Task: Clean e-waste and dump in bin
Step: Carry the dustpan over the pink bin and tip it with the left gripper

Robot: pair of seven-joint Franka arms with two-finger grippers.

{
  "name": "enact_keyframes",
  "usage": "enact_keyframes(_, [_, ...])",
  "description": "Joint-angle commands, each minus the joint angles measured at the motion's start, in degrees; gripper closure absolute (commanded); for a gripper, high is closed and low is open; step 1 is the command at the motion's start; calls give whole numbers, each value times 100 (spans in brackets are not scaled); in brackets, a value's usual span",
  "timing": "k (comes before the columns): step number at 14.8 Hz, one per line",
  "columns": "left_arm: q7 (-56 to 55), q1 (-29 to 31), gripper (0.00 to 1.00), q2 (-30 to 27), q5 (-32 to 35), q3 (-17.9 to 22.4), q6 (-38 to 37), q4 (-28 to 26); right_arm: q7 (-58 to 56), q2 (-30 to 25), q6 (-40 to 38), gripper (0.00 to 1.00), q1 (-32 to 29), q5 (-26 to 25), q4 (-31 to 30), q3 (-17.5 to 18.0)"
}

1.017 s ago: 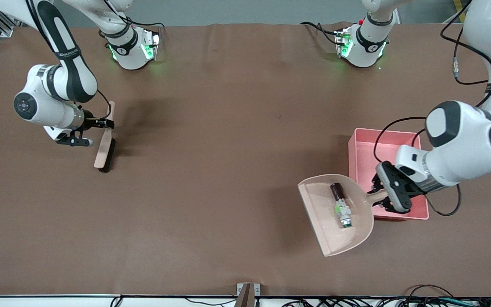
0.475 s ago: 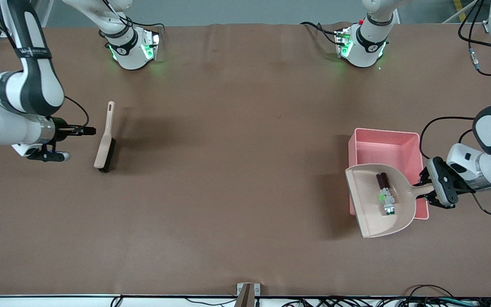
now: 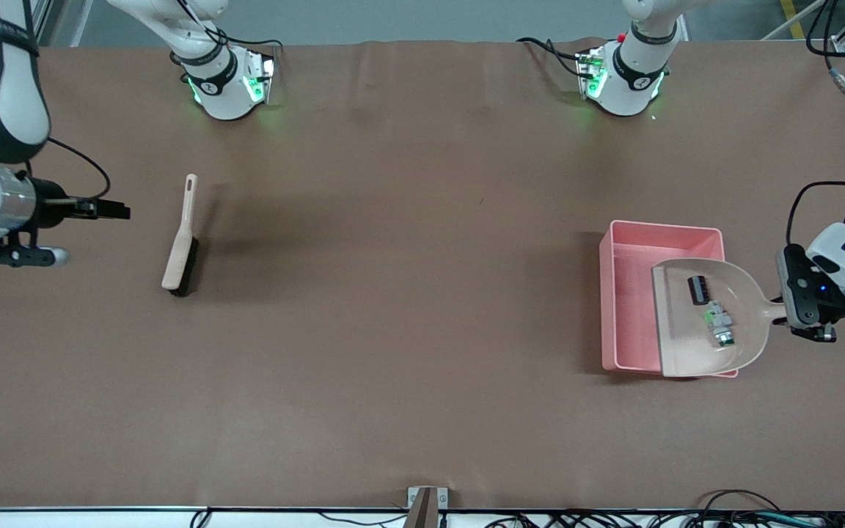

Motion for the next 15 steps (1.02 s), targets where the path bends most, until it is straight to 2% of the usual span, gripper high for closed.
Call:
enact_keyframes(1, [-227, -234, 100, -244, 639, 97, -47, -240, 9, -33, -469, 0, 137, -67, 780, 17])
enact_keyframes(4, [-798, -357, 100, -253, 1291, 88, -47, -398, -52, -33, -725, 0, 234, -58, 1650, 35])
enact_keyframes(7, [-1028, -437, 99, -270, 1407, 88, -47, -530, -350, 28, -664, 0, 190, -23, 2249, -9])
enact_keyframes(11, [-1509, -770, 100, -419, 2091, 88, -344, -530, -422, 90, -365, 0, 173, -32, 2435, -18])
enact_keyframes(15, [-1687, -920, 100, -508, 2251, 71, -486, -451, -247, 37, -759, 0, 243, -111, 2303, -18])
